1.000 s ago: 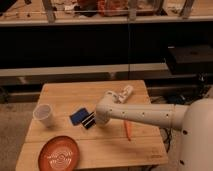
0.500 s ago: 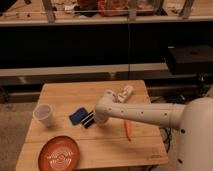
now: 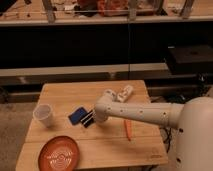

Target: Push the eraser across the table

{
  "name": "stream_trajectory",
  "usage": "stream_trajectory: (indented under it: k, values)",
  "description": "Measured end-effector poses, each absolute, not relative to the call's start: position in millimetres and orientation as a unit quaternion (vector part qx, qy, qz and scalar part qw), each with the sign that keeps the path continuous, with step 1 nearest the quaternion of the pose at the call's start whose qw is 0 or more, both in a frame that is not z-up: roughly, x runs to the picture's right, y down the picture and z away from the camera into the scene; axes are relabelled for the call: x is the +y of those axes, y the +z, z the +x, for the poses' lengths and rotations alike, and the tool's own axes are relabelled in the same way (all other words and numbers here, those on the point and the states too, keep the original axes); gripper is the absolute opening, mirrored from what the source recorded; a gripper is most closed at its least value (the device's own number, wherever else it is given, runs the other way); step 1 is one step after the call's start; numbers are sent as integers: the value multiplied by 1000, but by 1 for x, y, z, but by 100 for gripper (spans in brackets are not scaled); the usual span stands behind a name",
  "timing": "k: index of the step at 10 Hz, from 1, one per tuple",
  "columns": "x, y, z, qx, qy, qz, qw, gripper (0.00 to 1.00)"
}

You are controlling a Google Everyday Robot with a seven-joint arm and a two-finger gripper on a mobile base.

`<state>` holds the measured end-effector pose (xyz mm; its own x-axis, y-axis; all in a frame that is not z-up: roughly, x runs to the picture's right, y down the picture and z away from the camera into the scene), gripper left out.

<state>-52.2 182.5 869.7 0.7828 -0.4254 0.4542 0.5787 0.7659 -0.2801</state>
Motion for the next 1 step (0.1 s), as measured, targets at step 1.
stream_trajectory:
  k: [1]
  values:
    - [181, 871, -53, -185, -274, -206, 921, 0]
